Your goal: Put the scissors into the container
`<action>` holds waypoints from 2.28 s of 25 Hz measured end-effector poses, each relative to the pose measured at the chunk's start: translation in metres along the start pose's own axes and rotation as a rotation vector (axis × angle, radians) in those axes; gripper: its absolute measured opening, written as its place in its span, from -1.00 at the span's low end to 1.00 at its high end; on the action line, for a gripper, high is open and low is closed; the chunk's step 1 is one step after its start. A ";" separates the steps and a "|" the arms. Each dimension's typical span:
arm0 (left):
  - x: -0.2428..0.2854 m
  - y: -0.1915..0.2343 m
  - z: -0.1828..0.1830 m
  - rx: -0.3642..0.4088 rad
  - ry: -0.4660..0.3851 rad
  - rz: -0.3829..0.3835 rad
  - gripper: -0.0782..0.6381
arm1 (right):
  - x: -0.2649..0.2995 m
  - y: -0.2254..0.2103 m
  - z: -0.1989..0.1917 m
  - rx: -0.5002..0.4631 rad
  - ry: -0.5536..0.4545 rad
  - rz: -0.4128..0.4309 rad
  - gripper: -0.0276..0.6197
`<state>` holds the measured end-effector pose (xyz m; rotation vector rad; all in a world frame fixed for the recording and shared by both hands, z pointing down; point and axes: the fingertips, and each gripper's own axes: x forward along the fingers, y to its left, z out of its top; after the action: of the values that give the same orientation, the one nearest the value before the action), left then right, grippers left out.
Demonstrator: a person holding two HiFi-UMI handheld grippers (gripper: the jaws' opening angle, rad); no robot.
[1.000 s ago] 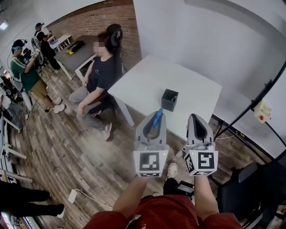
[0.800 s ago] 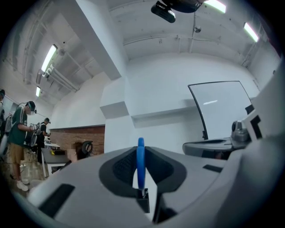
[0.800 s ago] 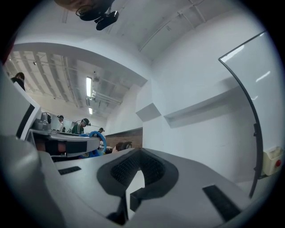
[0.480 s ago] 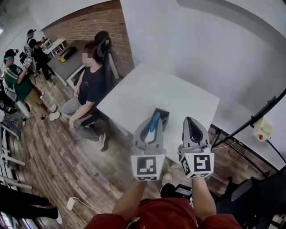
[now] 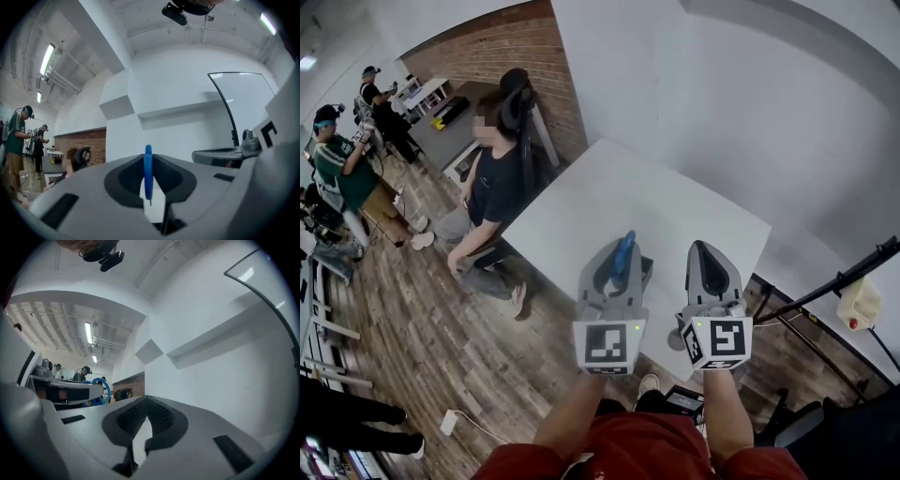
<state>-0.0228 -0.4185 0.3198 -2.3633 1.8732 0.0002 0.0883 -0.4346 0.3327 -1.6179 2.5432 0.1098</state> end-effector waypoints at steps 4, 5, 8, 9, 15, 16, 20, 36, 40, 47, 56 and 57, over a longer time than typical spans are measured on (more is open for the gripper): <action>0.016 0.007 -0.002 0.019 0.001 -0.002 -0.63 | 0.016 -0.005 0.000 -0.003 -0.001 0.007 -0.89; 0.018 0.009 -0.002 0.002 0.005 0.003 -0.63 | 0.020 -0.006 -0.001 -0.004 0.000 0.005 -0.89; 0.027 0.015 -0.009 0.013 0.012 -0.019 -0.63 | 0.029 -0.009 -0.004 -0.008 0.005 -0.014 -0.89; 0.030 0.016 -0.011 0.024 0.013 -0.032 -0.63 | 0.031 -0.010 -0.005 -0.010 0.007 -0.023 -0.89; 0.041 0.028 -0.024 0.019 0.020 -0.066 -0.63 | 0.044 -0.005 -0.009 -0.025 0.012 -0.055 -0.89; 0.042 0.030 -0.026 0.018 0.023 -0.071 -0.63 | 0.045 -0.004 -0.010 -0.026 0.013 -0.059 -0.89; 0.044 0.038 -0.031 -0.002 0.033 -0.070 -0.63 | 0.051 0.000 -0.015 -0.030 0.021 -0.068 -0.89; 0.042 0.052 -0.065 -0.016 0.003 -0.056 -0.63 | 0.054 0.025 -0.019 -0.067 -0.047 -0.064 -0.89; 0.038 0.045 -0.077 -0.050 -0.017 -0.070 -0.63 | 0.049 0.026 -0.024 -0.067 -0.038 -0.064 -0.89; 0.032 0.036 -0.110 -0.059 0.000 -0.102 -0.63 | 0.043 0.024 -0.024 -0.075 -0.033 -0.074 -0.89; 0.027 0.027 -0.154 0.017 0.064 -0.157 -0.63 | 0.038 0.023 -0.027 -0.082 -0.017 -0.084 -0.89; 0.027 0.027 -0.159 0.018 0.076 -0.156 -0.63 | 0.037 0.023 -0.027 -0.083 -0.014 -0.084 -0.89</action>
<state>-0.0547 -0.4666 0.4731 -2.5236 1.7066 -0.1225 0.0498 -0.4617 0.3542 -1.7440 2.4869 0.2201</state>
